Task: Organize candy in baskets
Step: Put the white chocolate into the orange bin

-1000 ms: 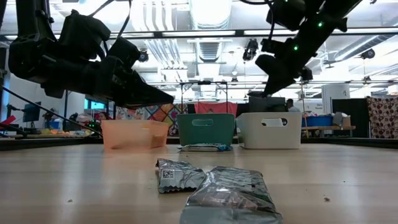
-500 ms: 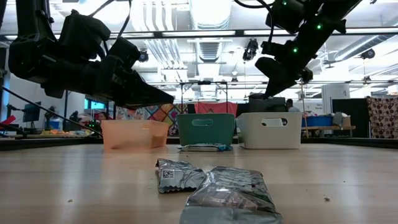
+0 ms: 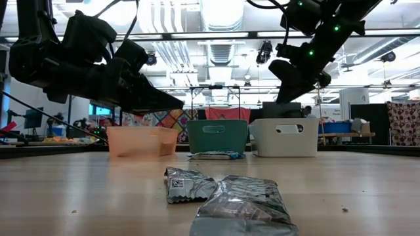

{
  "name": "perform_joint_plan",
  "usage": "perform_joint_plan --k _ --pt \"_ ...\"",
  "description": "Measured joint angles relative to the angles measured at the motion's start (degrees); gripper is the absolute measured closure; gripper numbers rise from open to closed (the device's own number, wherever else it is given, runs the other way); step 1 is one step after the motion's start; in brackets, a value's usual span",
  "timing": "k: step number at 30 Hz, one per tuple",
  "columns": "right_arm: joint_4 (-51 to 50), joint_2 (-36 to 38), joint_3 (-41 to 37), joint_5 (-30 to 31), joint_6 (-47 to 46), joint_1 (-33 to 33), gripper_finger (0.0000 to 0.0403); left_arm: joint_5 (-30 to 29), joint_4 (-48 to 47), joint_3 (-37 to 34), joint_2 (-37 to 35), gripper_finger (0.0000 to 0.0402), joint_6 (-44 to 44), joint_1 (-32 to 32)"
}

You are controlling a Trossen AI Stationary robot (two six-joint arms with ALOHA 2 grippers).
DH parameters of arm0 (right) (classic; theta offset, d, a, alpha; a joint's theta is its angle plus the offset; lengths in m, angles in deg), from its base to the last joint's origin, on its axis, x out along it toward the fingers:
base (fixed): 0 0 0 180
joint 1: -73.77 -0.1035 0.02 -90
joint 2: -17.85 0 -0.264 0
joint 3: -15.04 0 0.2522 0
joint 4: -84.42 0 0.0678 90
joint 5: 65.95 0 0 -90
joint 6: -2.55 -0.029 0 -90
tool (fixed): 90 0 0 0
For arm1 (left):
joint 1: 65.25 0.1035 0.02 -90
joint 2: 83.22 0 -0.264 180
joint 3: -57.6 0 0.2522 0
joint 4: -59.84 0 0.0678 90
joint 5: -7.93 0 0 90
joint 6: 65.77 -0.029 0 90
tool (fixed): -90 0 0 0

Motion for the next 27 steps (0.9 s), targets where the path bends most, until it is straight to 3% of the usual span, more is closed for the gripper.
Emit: perform_joint_plan --k 11,18,27 --pt "0.1 0.0 0.0 0.0 -0.4 0.0 0.0225 0.2 -0.1 0.8 0.0 0.0396 -2.5 -1.5" --pt "0.1 0.0 0.0 -0.4 -0.9 0.0 0.0222 -9.4 -9.7 5.3 0.0 0.0371 -5.9 -2.8" --pt "0.1 0.0 0.0 -0.4 -1.0 0.0 0.0222 -12.9 -16.4 8.6 0.0 0.0309 -5.4 -2.9"
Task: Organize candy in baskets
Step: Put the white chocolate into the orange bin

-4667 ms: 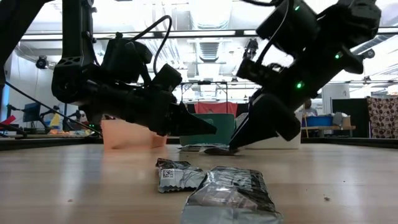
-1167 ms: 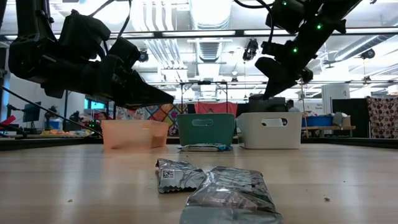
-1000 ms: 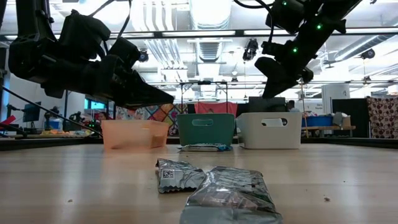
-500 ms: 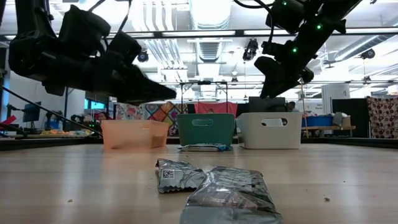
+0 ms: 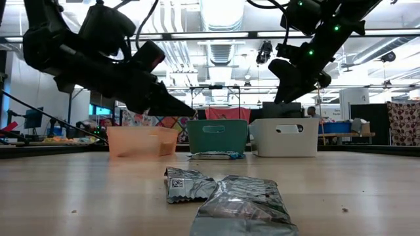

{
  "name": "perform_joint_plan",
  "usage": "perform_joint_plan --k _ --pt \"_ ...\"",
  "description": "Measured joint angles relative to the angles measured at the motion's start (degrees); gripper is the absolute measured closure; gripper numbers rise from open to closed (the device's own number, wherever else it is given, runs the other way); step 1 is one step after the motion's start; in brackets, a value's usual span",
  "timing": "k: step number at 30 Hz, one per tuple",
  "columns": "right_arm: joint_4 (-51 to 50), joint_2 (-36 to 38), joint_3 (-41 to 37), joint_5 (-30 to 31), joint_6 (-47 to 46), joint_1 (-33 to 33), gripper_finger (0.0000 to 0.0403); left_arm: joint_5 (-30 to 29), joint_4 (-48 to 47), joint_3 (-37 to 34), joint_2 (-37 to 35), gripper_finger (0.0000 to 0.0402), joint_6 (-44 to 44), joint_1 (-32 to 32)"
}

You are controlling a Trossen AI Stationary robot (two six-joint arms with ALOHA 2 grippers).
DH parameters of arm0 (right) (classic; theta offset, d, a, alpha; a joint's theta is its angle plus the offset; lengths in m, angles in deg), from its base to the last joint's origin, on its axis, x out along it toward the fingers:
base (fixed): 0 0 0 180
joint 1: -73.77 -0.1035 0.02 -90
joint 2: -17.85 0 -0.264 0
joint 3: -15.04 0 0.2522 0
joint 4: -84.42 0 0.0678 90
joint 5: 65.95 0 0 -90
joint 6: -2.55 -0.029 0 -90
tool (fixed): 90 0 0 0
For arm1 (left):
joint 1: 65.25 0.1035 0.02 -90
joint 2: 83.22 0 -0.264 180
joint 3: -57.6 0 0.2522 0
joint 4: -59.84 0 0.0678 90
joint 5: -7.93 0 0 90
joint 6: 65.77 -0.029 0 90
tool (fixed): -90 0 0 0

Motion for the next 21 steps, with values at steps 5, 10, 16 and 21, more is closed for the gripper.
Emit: perform_joint_plan --k 5,10,16,21 --pt "0.0 0.0 0.0 0.0 0.0 0.0 0.0222 -1.2 -1.3 0.0 0.0 0.0283 0.8 0.0" --pt "0.3 0.0 0.0 0.0 0.0 0.0 0.0222 -1.1 -0.7 0.1 1.0 0.0285 1.9 0.0" --pt "0.4 0.0 0.0 0.0 -0.3 0.0 0.0222 -1.8 1.9 1.6 6.0 0.0296 2.7 0.0" --pt "0.3 0.0 0.0 0.0 -0.6 0.0 0.0222 -2.2 2.2 5.4 10.9 0.0296 2.6 0.0"
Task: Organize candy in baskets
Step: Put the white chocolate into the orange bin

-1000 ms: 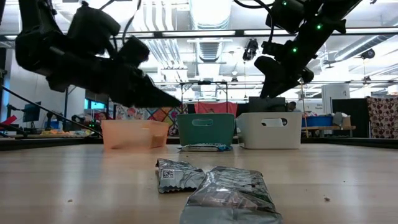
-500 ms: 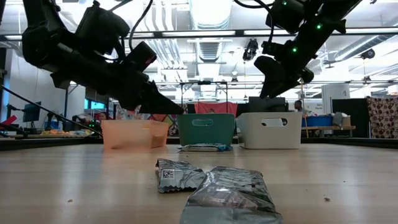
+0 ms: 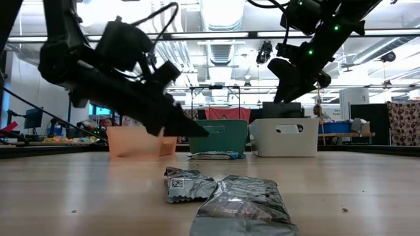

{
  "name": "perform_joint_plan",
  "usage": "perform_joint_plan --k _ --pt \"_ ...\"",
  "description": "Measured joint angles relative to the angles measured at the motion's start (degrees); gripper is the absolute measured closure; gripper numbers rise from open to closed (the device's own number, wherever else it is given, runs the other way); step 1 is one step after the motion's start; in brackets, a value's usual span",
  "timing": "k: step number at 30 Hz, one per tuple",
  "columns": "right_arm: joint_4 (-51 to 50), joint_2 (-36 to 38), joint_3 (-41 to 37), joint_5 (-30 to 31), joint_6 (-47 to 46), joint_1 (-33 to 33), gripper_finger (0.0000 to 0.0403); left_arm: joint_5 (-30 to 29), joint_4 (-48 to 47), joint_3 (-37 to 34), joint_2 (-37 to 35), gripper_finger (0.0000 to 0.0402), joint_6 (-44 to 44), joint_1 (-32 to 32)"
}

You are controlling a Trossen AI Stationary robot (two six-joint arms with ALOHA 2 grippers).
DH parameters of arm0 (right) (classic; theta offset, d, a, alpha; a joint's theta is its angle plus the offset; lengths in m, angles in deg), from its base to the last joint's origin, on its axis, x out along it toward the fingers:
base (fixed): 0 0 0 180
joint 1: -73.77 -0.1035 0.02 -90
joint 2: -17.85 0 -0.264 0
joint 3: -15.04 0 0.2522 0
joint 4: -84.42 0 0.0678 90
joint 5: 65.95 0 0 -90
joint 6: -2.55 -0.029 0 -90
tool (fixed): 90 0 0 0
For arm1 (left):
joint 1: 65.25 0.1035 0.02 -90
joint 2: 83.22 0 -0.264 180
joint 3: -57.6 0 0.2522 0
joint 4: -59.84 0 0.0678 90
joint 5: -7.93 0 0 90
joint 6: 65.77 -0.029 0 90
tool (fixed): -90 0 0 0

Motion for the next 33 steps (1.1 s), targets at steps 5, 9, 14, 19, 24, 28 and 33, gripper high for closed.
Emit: perform_joint_plan --k 5,9,14,19,24,28,33 --pt "-0.1 0.0 0.0 0.0 0.0 0.0 0.0222 -0.3 0.0 1.3 3.4 0.0296 0.0 0.0" --pt "-0.3 0.0 0.0 -0.1 0.0 0.0 0.0222 -5.1 0.4 1.3 4.3 0.0297 0.0 0.1" --pt "-0.3 0.0 0.0 -0.1 0.1 0.0 0.0223 -8.0 0.5 1.5 5.4 0.0297 0.0 0.1" --pt "-0.3 0.0 0.0 -0.2 0.1 0.0 0.0223 -8.1 0.5 3.3 7.2 0.0297 0.6 0.1" --pt "-0.3 0.0 0.0 -0.2 -0.1 0.0 0.0223 -8.8 0.6 4.4 7.9 0.0297 0.5 0.1" --pt "-0.3 0.0 0.0 -0.2 -0.3 0.0 0.0223 -9.7 0.5 4.3 7.9 0.0310 -0.3 0.1" --pt "-0.3 0.0 0.0 -0.2 -0.3 0.0 0.0223 -10.1 0.5 4.3 7.9 0.0354 -0.4 0.4"
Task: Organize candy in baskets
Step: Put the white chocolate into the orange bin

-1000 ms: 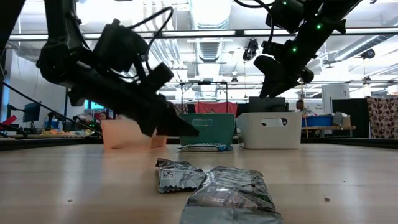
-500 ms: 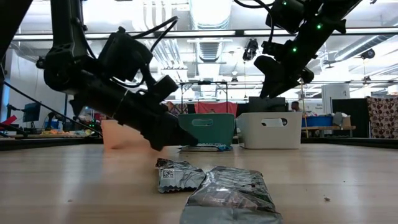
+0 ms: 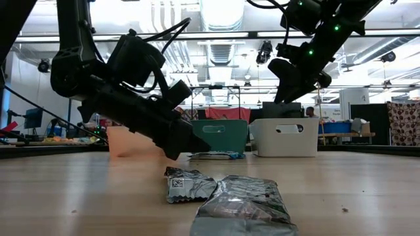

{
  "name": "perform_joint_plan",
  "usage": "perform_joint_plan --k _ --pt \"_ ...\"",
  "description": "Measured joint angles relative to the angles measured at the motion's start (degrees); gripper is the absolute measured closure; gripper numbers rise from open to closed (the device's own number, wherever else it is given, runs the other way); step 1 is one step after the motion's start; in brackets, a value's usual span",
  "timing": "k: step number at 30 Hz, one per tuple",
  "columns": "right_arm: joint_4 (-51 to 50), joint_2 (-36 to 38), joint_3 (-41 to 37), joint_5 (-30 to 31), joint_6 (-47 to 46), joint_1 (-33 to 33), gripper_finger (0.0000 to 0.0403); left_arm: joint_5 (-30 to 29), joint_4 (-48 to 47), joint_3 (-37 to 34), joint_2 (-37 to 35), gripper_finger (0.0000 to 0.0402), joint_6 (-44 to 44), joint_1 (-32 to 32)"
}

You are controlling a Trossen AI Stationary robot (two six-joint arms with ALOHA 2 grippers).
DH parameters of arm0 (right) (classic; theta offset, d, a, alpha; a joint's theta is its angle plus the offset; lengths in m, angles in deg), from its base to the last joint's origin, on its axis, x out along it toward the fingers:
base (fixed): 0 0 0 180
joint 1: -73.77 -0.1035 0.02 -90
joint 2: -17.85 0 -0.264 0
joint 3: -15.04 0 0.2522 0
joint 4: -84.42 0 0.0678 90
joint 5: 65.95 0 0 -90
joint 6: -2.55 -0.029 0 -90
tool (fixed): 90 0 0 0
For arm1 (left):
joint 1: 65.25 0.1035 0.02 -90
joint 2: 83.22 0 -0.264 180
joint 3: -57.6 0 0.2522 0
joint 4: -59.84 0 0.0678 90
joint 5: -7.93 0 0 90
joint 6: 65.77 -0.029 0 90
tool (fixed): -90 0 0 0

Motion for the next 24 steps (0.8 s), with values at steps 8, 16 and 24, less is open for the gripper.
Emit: perform_joint_plan --k 8,16,24 --pt "0.0 0.0 0.0 -0.9 0.0 0.0 0.0223 0.0 -0.8 0.0 0.0 0.0396 0.4 0.3" --pt "0.0 0.0 0.0 -1.3 -0.1 0.0 0.0223 -0.1 -2.8 0.0 0.0 0.0400 0.4 0.6" --pt "0.0 0.0 0.0 -2.8 -0.5 -0.1 0.0223 10.3 -3.0 0.0 -0.5 0.0401 0.6 -0.4"
